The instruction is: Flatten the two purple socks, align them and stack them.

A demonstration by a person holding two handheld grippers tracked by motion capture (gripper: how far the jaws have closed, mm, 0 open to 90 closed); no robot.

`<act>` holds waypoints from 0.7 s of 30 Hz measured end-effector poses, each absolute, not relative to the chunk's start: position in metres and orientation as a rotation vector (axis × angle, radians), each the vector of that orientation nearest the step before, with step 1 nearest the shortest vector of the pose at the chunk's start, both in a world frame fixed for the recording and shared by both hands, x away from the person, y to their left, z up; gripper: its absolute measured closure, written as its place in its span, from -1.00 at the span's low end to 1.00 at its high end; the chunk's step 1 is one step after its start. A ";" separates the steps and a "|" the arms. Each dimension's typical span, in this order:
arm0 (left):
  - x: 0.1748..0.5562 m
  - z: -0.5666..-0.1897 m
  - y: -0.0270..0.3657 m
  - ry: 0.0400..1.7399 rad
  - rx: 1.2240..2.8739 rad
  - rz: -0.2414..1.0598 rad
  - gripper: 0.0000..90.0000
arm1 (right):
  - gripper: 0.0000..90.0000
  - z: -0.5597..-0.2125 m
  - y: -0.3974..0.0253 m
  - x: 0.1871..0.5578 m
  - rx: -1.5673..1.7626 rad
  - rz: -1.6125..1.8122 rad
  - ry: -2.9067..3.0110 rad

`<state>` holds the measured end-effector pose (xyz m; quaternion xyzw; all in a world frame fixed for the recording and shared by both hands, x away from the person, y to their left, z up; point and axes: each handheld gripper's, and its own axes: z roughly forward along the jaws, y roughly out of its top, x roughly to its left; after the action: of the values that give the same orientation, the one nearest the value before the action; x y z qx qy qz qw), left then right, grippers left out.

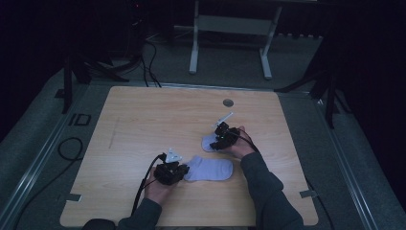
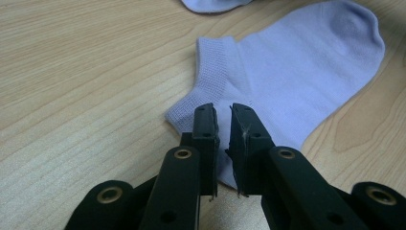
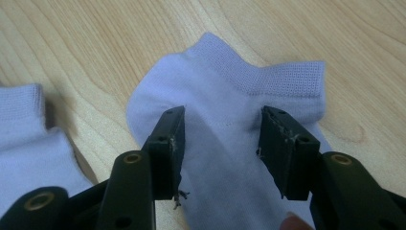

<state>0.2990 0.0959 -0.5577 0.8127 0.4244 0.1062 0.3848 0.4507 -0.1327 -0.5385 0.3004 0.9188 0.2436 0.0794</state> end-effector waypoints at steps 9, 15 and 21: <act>0.298 -0.558 0.095 1.073 2.071 0.274 0.79 | 0.23 -0.538 -0.132 0.450 0.917 0.720 2.739; 0.298 -0.558 0.095 1.072 2.071 0.276 0.79 | 0.60 -0.539 -0.138 0.452 0.954 0.749 2.705; 0.298 -0.558 0.094 1.072 2.074 0.275 0.79 | 0.87 -0.538 -0.138 0.451 0.964 0.737 2.702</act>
<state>0.2978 0.0943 -0.5577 0.8142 0.4210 0.1078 0.3851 0.4514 -0.1382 -0.5382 0.3242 0.9085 0.2478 0.0899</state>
